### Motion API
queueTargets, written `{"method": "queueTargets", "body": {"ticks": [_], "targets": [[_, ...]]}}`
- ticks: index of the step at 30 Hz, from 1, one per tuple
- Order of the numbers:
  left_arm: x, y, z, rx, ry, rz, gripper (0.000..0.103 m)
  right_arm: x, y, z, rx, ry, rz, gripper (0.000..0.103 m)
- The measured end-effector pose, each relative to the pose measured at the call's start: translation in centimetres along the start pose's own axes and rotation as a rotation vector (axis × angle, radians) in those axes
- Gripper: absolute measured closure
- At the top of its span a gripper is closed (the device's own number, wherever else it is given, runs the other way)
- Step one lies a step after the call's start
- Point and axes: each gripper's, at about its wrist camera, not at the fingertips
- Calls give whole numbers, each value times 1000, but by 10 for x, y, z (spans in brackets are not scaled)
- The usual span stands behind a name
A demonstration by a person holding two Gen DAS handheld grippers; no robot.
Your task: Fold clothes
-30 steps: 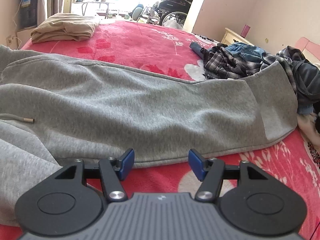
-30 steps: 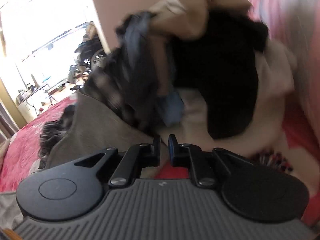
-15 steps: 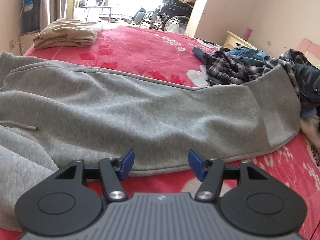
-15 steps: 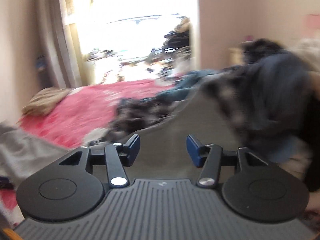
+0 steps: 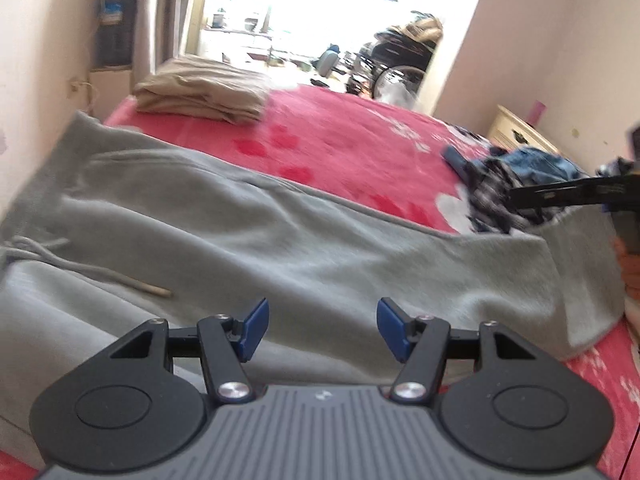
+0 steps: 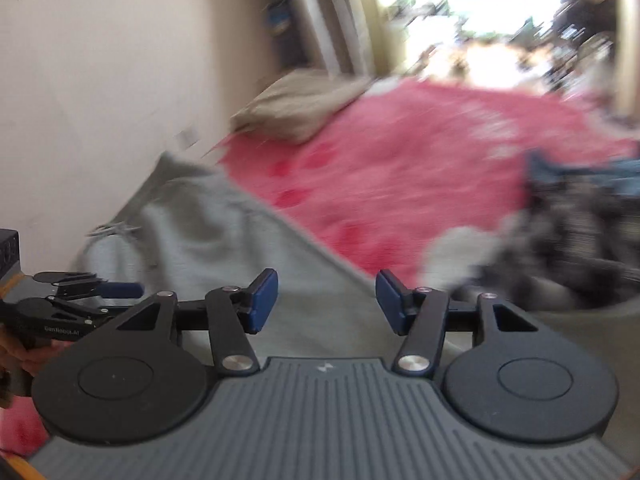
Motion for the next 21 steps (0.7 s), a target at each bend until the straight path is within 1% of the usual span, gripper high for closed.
{"method": "queueTargets", "body": {"ticks": [1, 4, 5, 7, 9, 10, 12, 16, 17, 18, 20, 21], "targets": [[2, 0, -7, 16, 7, 3, 42, 9, -19, -2, 33, -7, -28, 47], [2, -6, -28, 66, 46, -14, 42, 36, -80, -10, 94, -44, -101, 46], [1, -7, -34, 74, 58, -22, 42, 45, -100, -13, 114, -56, -127, 46], [-4, -7, -42, 76, 73, -33, 42, 61, -137, -24, 155, -37, -166, 46], [-9, -6, -49, 77, 85, -42, 42, 74, -165, -36, 141, -20, -165, 45], [-11, -4, -53, 75, 90, -47, 42, 80, -179, -41, 153, -7, -176, 45], [-14, 0, -61, 79, 101, -57, 42, 89, -203, -48, 147, -1, -188, 45], [-20, 8, -80, 83, 145, -74, 42, 91, -238, -57, 139, 10, -275, 44], [-21, 10, -84, 83, 157, -76, 42, 90, -239, -62, 129, 46, -280, 44], [-22, 11, -89, 80, 173, -79, 42, 89, -236, -67, 126, 87, -284, 46], [-26, 12, -97, 84, 199, -89, 43, 89, -230, -73, 133, 135, -308, 55], [-26, 12, -100, 86, 205, -92, 45, 88, -227, -75, 136, 156, -317, 66]]}}
Point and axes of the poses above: each gripper's, at about its wrist camera, not at the fingertips, and y roughly against the way its jaws point, z to its right, x to its top, and after that the axes turned 4 degrees about y, right-handed
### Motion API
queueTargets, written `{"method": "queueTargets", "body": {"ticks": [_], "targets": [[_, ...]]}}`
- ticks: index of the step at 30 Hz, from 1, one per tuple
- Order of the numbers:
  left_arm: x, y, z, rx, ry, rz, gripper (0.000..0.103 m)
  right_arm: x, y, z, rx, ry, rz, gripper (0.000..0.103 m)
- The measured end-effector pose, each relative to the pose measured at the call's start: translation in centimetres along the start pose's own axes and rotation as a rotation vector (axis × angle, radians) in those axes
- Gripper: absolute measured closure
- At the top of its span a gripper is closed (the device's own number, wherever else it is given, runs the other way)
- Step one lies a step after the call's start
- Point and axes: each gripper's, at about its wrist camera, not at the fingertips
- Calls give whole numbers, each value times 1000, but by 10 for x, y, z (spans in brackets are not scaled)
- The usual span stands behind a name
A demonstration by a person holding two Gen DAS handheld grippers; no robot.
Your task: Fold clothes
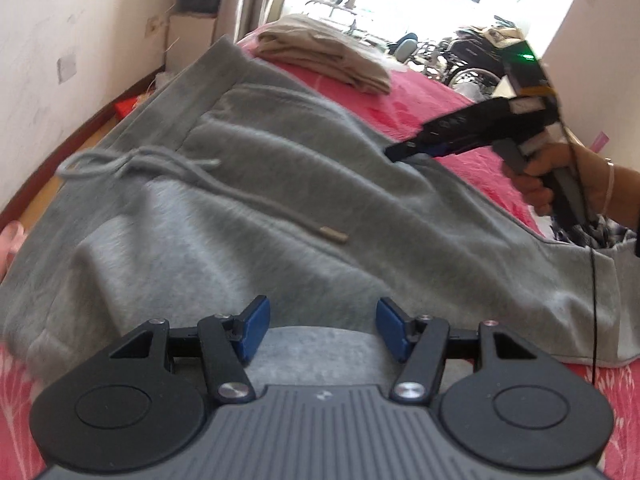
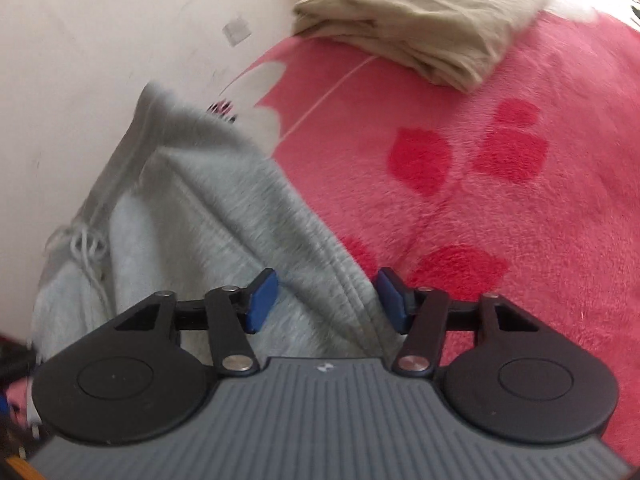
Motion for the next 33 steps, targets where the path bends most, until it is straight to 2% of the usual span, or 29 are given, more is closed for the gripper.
{"method": "queueTargets", "body": {"ticks": [1, 3, 4, 9, 12, 17, 21, 23, 24, 25, 27, 30, 33], "targets": [[-1, 1, -2, 1, 2, 0, 45, -1, 2, -3, 0, 20, -11, 80], [-3, 2, -3, 4, -4, 2, 45, -3, 9, -15, -41, 91, -19, 94], [-4, 2, -3, 7, -12, 5, 45, -4, 12, -22, -63, 127, -23, 95], [-5, 6, 0, 20, -37, 8, 45, 5, 48, -52, -195, 299, 76, 96], [-4, 7, 1, 22, -36, 2, 45, 16, 55, -50, -253, 318, 103, 97], [-5, 9, 2, 19, -43, 10, 45, 10, 13, -38, -345, 323, 62, 96], [-5, 16, 1, 11, -38, 27, 44, 2, -9, -48, -421, 369, 92, 94], [-4, 21, 0, 0, -31, 45, 43, 11, 6, -53, -424, 357, 122, 88], [-2, 24, -1, -5, -27, 56, 43, 15, 14, -55, -424, 350, 138, 78], [-1, 27, -2, -10, -24, 68, 42, 20, 21, -57, -425, 342, 153, 73], [2, 29, -4, -15, -13, 77, 42, 29, 40, -64, -414, 329, 204, 71], [6, 30, -8, -19, 6, 86, 42, 44, 53, -78, -274, 245, 274, 71], [9, 34, -9, -3, 17, 93, 42, 60, 19, -105, -111, 217, 220, 71]]}}
Point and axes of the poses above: each gripper's, at about its wrist camera, not at the fingertips, and y roughly against the way its jaws point, z to its right, x to its top, and after that the axes turned 4 degrees about y, right-handed
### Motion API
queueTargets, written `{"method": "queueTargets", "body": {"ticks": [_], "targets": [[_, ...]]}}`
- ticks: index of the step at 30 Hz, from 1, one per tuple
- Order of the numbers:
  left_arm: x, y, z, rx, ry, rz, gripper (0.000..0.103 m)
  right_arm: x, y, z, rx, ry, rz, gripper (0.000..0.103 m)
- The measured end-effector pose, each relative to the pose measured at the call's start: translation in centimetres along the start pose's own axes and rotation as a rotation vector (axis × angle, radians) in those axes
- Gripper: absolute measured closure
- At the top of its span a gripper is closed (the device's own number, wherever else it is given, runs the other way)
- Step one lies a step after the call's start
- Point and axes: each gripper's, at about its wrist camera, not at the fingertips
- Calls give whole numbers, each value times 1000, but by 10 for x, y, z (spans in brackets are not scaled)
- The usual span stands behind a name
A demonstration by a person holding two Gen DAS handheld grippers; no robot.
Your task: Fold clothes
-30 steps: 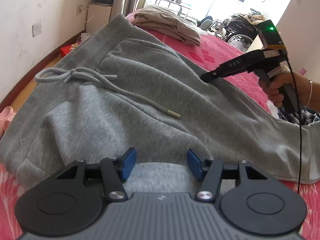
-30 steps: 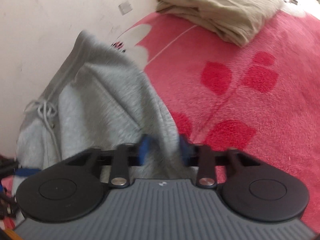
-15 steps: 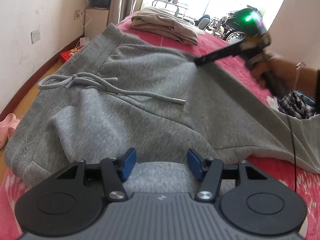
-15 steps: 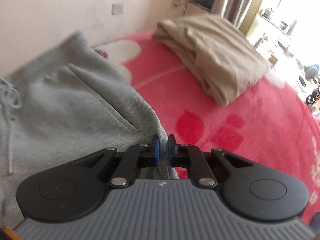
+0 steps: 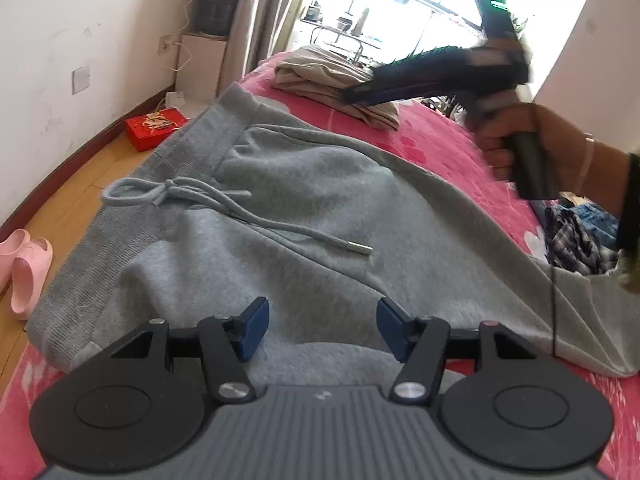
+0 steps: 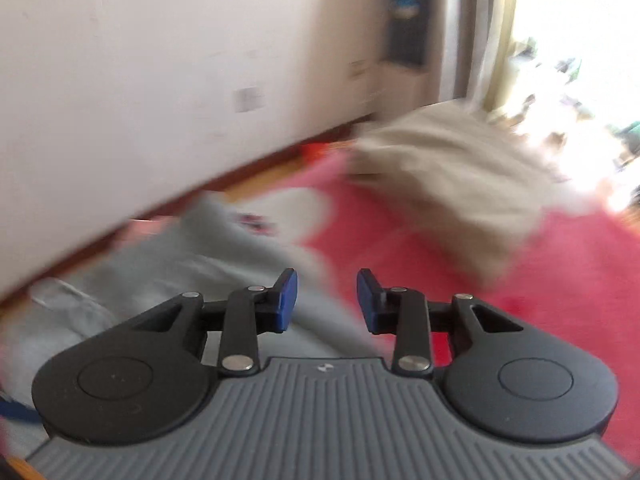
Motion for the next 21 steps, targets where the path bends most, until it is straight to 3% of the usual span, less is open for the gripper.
{"method": "queueTargets", "body": {"ticks": [3, 5, 7, 9, 11, 14, 17, 21], "targets": [[5, 10, -4, 10, -9, 13, 42, 10, -56, -33, 128, -17, -66, 71], [6, 14, -9, 11, 5, 17, 42, 14, -96, -41, 131, -96, -97, 71], [7, 15, -12, 6, 25, 12, 42, 16, -122, -31, 112, -248, -68, 70], [7, 13, -13, 3, 36, 5, 42, 17, -120, -6, 154, -463, -16, 70], [8, 12, -9, -2, 22, 10, 42, 12, -102, 22, 184, -628, 54, 70], [10, 8, -2, -12, 0, 18, 42, 1, -43, 66, 180, -728, 150, 70], [11, 3, 6, -9, -29, 13, 42, -19, 37, 113, 120, -711, 181, 69], [17, -3, 22, -10, -65, 11, 42, -82, 139, 153, -31, -637, 107, 62]]}}
Point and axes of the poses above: each gripper's, at about its wrist camera, not at the fingertips, and y roughly against the way its jaws point, z to its right, x to its top, and after that the axes turned 4 degrees about y, right-handed
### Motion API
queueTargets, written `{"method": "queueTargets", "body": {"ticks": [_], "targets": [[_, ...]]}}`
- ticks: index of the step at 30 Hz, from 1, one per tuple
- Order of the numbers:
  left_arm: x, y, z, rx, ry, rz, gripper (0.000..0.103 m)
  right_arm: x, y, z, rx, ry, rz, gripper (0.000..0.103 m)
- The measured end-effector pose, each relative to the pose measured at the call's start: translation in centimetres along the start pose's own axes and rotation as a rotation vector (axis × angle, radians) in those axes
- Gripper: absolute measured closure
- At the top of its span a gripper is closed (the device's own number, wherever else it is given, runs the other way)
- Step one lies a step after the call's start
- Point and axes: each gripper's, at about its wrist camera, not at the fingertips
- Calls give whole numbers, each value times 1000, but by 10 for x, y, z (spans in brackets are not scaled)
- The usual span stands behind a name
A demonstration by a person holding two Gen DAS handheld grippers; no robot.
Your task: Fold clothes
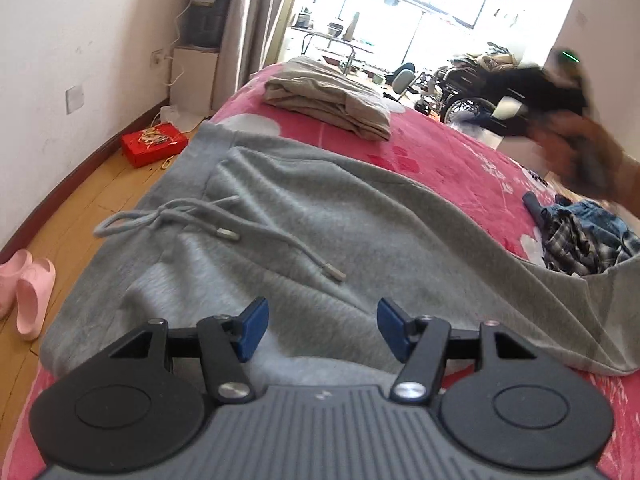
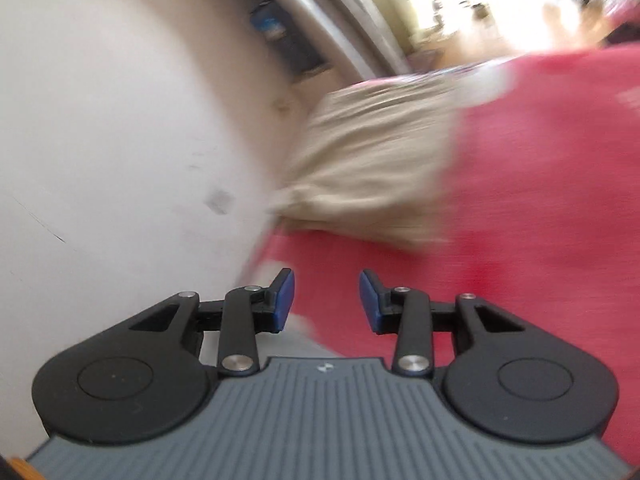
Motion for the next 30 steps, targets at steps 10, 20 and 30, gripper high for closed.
{"method": "queueTargets", "body": {"ticks": [10, 20, 30], "targets": [[2, -27, 62, -44, -152, -6, 41, -105, 59, 90, -199, 271, -313, 58], [-8, -69, 112, -51, -289, -39, 41, -139, 69, 83, -200, 387, -309, 99], [-19, -128, 142, 62, -411, -133, 39, -146, 54, 94, -449, 527, -98, 71]]}}
Point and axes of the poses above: each gripper's, at about its wrist camera, not at the fingertips, and y roughly against the way its jaws point, z to its right, x to its top, and after that the axes turned 4 degrees about y, right-handed
